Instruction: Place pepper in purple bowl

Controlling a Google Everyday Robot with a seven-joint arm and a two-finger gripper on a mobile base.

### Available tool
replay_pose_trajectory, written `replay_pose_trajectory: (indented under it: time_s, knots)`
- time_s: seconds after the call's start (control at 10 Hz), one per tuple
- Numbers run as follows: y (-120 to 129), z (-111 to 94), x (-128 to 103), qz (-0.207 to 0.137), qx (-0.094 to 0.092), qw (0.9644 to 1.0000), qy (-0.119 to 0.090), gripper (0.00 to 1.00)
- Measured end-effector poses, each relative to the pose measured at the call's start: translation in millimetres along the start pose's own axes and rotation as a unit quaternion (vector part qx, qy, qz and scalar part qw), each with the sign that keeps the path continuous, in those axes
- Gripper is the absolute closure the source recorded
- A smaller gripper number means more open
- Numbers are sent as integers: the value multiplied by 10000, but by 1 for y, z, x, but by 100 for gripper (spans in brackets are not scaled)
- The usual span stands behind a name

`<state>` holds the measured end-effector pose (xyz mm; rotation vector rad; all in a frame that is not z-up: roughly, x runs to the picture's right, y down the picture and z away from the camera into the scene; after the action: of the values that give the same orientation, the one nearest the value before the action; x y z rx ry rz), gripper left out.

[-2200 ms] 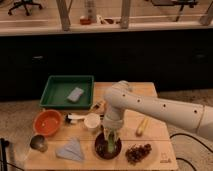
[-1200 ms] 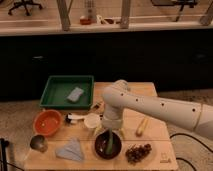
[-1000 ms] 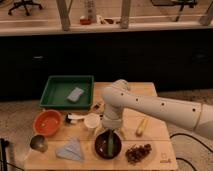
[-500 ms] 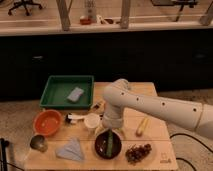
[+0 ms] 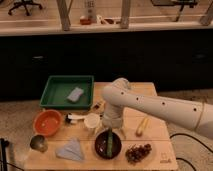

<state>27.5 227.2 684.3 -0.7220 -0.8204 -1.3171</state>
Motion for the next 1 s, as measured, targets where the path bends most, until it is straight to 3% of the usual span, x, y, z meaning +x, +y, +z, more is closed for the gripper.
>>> replay_pose_trajectory:
  time_s: [1.0]
  knots:
    - [-2,-2,2,-39,-17,10000,-18,20]
